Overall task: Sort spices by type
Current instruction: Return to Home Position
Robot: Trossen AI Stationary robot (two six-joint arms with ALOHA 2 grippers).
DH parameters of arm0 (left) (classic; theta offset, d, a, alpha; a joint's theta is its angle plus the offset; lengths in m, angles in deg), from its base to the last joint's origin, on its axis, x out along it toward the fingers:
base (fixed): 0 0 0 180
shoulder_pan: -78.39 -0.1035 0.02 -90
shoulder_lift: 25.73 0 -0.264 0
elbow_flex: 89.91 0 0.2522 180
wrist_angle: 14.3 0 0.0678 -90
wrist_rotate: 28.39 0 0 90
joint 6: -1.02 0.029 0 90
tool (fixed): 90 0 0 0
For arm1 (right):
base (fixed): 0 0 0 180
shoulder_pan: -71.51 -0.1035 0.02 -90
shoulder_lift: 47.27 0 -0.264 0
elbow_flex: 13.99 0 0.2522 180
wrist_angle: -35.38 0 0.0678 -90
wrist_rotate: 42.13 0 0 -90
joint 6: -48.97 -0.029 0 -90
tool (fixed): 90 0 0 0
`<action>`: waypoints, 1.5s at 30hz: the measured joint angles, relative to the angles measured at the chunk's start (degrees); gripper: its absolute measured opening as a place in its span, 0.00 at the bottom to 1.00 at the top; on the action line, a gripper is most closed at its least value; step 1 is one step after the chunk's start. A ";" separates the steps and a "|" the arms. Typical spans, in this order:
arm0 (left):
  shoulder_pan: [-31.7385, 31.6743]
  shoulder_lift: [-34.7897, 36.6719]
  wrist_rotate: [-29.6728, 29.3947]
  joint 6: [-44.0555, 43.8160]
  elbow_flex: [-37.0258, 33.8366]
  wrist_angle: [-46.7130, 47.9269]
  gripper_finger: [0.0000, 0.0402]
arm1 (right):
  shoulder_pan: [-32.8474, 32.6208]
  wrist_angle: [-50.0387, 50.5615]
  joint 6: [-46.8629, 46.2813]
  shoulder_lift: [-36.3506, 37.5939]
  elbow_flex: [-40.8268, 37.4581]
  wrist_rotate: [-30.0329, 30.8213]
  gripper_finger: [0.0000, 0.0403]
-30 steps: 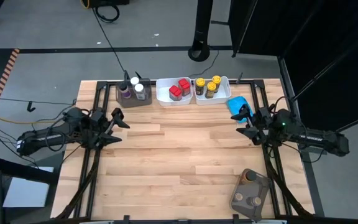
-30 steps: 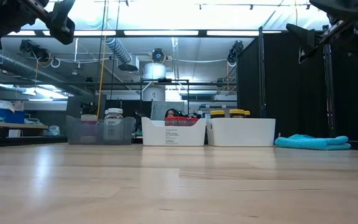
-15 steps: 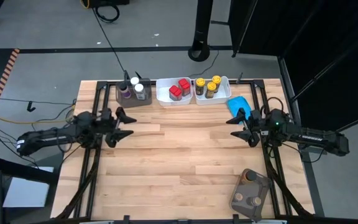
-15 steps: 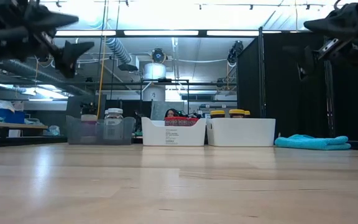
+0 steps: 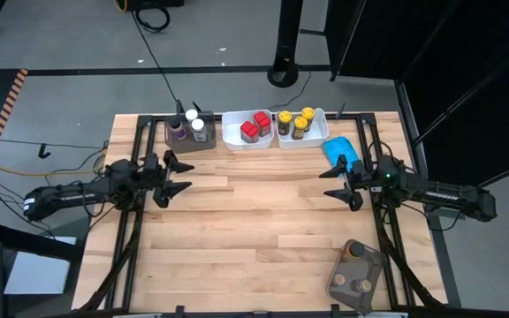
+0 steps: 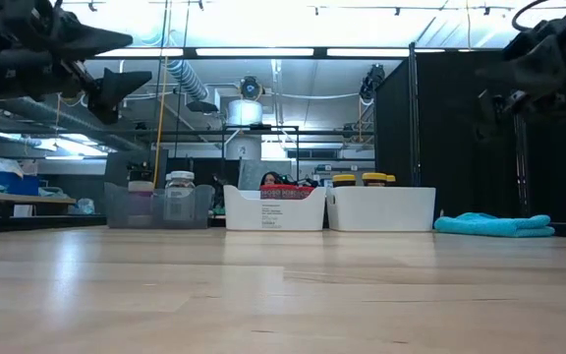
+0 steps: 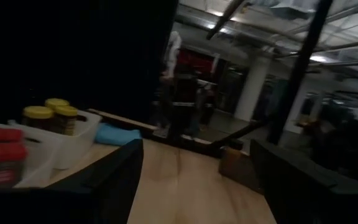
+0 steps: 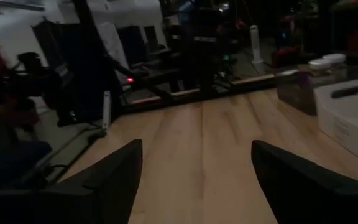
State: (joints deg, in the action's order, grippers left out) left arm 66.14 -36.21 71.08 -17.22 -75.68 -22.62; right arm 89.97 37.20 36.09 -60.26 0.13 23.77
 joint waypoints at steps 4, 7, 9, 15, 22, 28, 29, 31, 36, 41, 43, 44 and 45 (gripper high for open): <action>0.00 0.00 -3.99 0.96 0.00 0.97 0.75 | 0.00 0.65 0.36 -0.01 0.00 3.02 0.75; 0.00 0.00 -6.26 2.52 0.00 1.02 0.75 | 0.00 0.08 2.23 -0.02 0.00 4.02 0.75; -0.02 0.00 -7.20 3.22 -0.02 1.04 0.75 | 0.00 -0.15 3.56 0.00 0.00 4.74 0.75; -0.02 0.00 -7.51 3.13 -0.02 1.53 0.75 | 0.00 0.58 4.20 -0.02 0.00 7.15 0.76; -0.02 0.00 -7.36 1.13 -0.04 1.44 0.75 | 0.00 5.22 3.82 -0.01 0.00 7.12 0.75; -0.02 0.00 -7.34 1.35 -0.04 1.41 0.75 | 0.00 4.73 3.62 -0.02 0.00 7.12 0.76; -0.02 0.00 -7.34 1.35 -0.04 1.41 0.75 | 0.00 4.58 3.61 0.00 0.00 7.10 0.76; -0.02 0.00 -7.34 1.37 -0.04 1.40 0.75 | 0.00 4.60 3.61 -0.02 0.00 7.12 0.76; -0.02 0.00 -7.34 1.40 -0.04 1.39 0.75 | 0.00 4.58 3.61 -0.02 0.00 7.10 0.75; -0.02 0.00 -7.34 1.43 -0.05 1.37 0.75 | 0.00 4.58 3.61 -0.02 0.00 7.10 0.75; -0.02 0.00 -7.34 1.44 -0.07 1.37 0.75 | 0.00 4.58 3.61 -0.02 0.00 7.10 0.76; -0.02 0.00 -7.34 1.44 -0.07 1.37 0.75 | 0.00 4.58 3.61 0.00 0.00 7.10 0.76; -0.02 0.00 -7.33 1.44 -0.07 1.37 0.75 | 0.00 4.58 3.61 0.00 0.00 7.10 0.76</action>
State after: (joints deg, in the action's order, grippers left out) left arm 66.12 -36.21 63.75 -15.78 -75.74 -21.25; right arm 89.97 41.79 39.71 -60.26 0.13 30.87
